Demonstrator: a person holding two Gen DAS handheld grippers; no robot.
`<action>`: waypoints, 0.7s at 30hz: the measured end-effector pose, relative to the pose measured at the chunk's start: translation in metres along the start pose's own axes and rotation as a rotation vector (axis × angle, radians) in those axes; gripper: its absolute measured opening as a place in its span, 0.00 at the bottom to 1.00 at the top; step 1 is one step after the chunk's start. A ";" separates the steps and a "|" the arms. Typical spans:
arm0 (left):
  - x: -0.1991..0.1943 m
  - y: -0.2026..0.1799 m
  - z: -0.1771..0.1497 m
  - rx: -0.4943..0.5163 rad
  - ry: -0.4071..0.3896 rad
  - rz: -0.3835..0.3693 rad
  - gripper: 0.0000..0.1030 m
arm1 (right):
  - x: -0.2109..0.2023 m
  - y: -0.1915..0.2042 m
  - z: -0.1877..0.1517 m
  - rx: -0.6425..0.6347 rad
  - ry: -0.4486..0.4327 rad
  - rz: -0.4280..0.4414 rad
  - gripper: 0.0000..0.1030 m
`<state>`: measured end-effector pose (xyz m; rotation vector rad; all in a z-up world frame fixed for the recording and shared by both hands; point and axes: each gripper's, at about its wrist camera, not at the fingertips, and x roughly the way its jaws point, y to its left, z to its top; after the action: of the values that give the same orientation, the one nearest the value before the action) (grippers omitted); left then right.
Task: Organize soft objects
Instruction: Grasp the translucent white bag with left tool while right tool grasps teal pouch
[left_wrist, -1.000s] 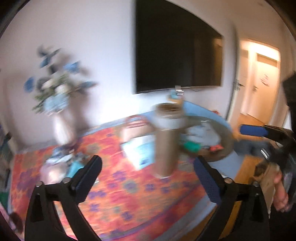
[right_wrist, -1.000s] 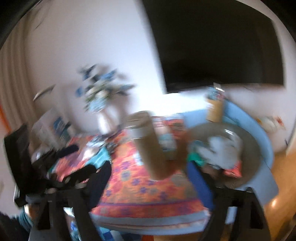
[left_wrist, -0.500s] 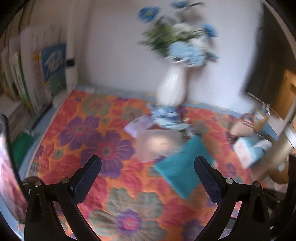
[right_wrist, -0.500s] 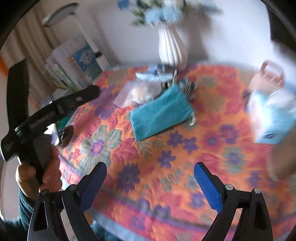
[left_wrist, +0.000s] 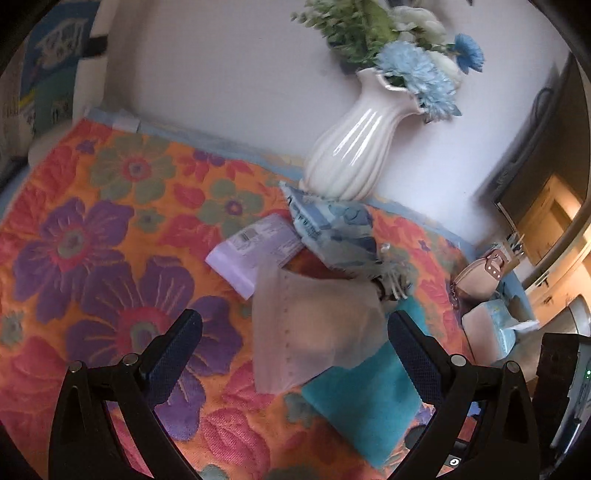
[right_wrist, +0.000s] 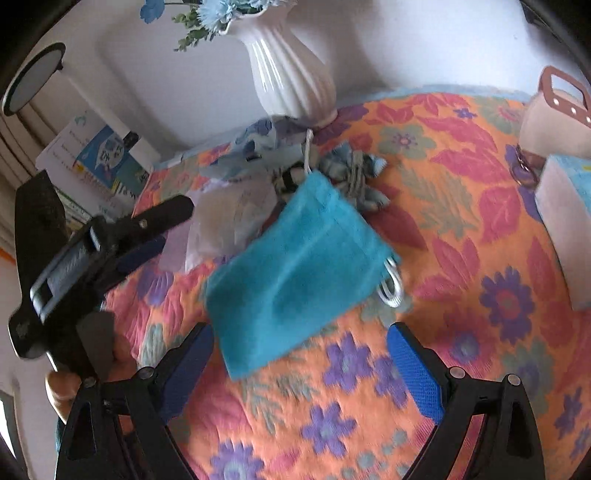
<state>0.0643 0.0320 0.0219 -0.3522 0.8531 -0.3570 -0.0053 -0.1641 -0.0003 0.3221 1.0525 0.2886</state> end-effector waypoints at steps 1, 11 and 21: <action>-0.001 0.003 0.000 -0.016 -0.002 -0.018 0.97 | 0.002 0.003 0.001 -0.003 -0.007 0.002 0.92; -0.001 0.014 -0.002 -0.080 0.009 -0.071 0.92 | 0.022 0.027 0.010 -0.011 -0.089 -0.048 0.33; 0.001 0.006 -0.005 -0.032 0.013 -0.085 0.83 | -0.044 -0.018 -0.003 0.052 -0.236 0.005 0.12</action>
<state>0.0627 0.0359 0.0156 -0.4167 0.8593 -0.4258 -0.0269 -0.1968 0.0272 0.3953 0.8280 0.2221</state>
